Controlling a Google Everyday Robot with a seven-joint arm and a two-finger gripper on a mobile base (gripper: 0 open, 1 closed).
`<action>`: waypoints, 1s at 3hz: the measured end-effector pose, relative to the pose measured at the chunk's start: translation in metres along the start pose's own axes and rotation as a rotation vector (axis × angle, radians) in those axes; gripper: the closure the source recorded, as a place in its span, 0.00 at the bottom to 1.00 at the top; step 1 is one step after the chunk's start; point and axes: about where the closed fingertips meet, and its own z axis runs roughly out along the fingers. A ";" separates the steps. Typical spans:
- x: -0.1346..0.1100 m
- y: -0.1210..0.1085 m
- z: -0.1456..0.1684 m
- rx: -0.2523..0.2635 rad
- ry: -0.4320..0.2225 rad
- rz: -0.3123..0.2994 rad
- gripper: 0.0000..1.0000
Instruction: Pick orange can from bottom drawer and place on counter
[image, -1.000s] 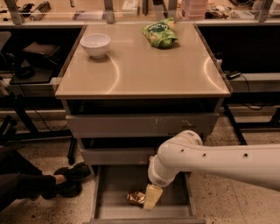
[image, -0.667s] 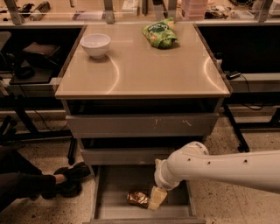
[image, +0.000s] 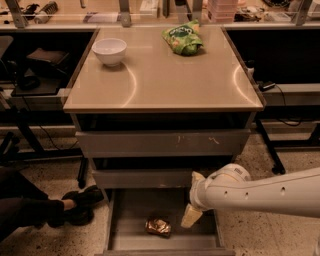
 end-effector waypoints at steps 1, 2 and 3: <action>-0.007 0.007 0.019 -0.029 -0.035 0.021 0.00; -0.022 0.006 0.063 -0.057 -0.111 0.091 0.00; -0.035 0.014 0.123 -0.105 -0.186 0.185 0.00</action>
Offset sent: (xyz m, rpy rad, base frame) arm 0.0454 0.0739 -0.1369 0.3232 0.1319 -0.0947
